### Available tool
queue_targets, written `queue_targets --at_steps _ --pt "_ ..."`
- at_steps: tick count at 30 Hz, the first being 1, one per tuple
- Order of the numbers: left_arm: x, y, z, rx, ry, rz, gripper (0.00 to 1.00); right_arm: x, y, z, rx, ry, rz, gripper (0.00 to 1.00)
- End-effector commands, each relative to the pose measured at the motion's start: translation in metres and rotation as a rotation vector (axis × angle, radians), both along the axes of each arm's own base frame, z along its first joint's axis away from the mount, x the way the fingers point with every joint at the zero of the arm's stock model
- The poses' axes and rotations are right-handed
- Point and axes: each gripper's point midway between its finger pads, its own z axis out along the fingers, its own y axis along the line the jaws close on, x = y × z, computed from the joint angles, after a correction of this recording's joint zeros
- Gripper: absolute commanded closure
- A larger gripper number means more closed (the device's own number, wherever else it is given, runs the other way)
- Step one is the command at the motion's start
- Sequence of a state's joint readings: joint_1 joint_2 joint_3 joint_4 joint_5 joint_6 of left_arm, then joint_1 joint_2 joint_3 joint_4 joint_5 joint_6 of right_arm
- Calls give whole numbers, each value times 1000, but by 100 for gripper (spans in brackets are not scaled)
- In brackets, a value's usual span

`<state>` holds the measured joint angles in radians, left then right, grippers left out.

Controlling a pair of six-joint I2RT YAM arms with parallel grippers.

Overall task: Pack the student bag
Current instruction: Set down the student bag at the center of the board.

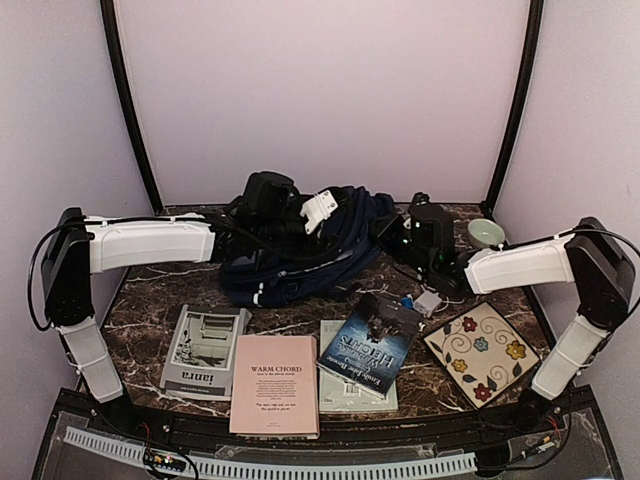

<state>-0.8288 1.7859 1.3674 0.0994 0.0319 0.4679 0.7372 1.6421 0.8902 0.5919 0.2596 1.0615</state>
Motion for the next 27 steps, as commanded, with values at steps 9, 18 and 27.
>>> queue_targets --at_steps 9,18,27 --pt "-45 75 -26 186 196 112 23 -37 -6 0 -190 -42 136 55" --pt "-117 127 -37 78 558 251 20 -71 -73 -7 -552 29 74 38" --pt "-157 64 -52 -111 759 182 41 -145 -79 -65 -455 319 285 33"
